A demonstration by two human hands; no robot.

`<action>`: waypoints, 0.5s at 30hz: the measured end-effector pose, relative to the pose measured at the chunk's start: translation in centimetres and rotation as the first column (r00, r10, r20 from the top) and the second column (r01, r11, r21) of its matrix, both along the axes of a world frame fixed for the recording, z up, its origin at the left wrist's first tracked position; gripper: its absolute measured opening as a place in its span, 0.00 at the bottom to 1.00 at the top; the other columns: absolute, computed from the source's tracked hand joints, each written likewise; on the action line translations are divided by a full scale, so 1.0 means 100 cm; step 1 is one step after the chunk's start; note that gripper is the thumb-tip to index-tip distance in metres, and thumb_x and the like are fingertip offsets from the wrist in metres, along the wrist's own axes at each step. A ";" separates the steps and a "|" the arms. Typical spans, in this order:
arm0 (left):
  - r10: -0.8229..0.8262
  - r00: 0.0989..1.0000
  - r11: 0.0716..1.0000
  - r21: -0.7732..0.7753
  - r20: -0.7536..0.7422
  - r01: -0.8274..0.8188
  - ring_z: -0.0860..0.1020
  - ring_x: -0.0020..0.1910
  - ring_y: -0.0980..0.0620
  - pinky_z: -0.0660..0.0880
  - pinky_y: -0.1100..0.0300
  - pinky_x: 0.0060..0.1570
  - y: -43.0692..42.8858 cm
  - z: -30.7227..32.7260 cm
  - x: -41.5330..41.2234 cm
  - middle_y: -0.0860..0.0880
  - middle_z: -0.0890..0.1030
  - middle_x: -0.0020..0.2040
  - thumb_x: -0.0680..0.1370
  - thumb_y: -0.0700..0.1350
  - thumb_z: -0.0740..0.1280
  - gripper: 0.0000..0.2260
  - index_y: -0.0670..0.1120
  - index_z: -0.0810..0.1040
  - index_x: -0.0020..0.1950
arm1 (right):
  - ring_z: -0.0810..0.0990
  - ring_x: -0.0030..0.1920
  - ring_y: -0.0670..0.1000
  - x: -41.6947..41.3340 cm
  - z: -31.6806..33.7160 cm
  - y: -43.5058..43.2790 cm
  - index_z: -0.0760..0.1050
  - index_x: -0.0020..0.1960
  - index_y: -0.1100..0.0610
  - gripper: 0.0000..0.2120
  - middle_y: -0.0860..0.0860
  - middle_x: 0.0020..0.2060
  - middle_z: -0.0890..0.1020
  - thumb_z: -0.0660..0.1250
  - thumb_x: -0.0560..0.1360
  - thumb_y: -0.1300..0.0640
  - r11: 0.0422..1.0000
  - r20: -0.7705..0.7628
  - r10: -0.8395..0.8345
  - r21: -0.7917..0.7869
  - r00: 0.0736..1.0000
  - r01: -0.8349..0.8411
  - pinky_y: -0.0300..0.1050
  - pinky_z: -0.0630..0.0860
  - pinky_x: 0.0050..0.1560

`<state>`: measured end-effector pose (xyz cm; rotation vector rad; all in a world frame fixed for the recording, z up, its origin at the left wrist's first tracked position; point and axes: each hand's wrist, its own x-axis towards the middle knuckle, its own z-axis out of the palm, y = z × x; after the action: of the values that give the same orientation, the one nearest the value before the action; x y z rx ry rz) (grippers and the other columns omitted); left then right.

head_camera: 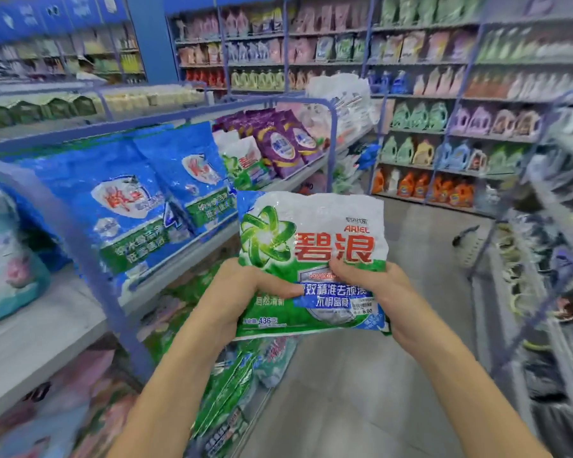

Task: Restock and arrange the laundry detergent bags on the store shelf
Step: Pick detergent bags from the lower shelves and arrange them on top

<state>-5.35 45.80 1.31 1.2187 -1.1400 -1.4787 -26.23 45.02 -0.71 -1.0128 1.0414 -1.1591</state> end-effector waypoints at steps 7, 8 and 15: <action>-0.013 1.000 1.000 0.027 -0.013 0.014 0.86 0.47 0.35 0.81 0.38 0.55 -0.138 0.003 -0.070 0.37 0.86 0.48 0.57 0.37 0.81 0.24 0.40 0.87 0.54 | 0.88 0.48 0.61 -0.070 0.007 -0.115 0.85 0.53 0.60 0.16 0.59 0.48 0.88 0.79 0.66 0.59 0.996 -0.028 -0.087 -0.011 0.996 0.087 0.53 0.85 0.51; -0.029 0.999 0.999 0.025 -0.018 0.029 0.86 0.47 0.35 0.81 0.38 0.55 -0.155 0.003 -0.080 0.37 0.87 0.48 0.58 0.36 0.81 0.23 0.41 0.87 0.53 | 0.88 0.48 0.61 -0.079 0.006 -0.131 0.85 0.54 0.60 0.15 0.59 0.48 0.88 0.78 0.68 0.59 0.996 -0.026 -0.092 -0.013 0.995 0.092 0.53 0.85 0.51; -0.034 0.999 0.999 0.039 0.010 0.033 0.87 0.44 0.39 0.83 0.47 0.48 -0.284 -0.002 -0.150 0.39 0.87 0.47 0.69 0.33 0.76 0.14 0.40 0.86 0.54 | 0.87 0.51 0.63 -0.149 -0.005 -0.259 0.84 0.57 0.60 0.17 0.59 0.50 0.88 0.79 0.69 0.59 0.990 -0.054 -0.140 0.006 0.989 0.141 0.61 0.82 0.59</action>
<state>-20.33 17.43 1.15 1.2405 -1.1491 -1.5271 -41.14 19.09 -1.24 -0.9800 1.1754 -1.2455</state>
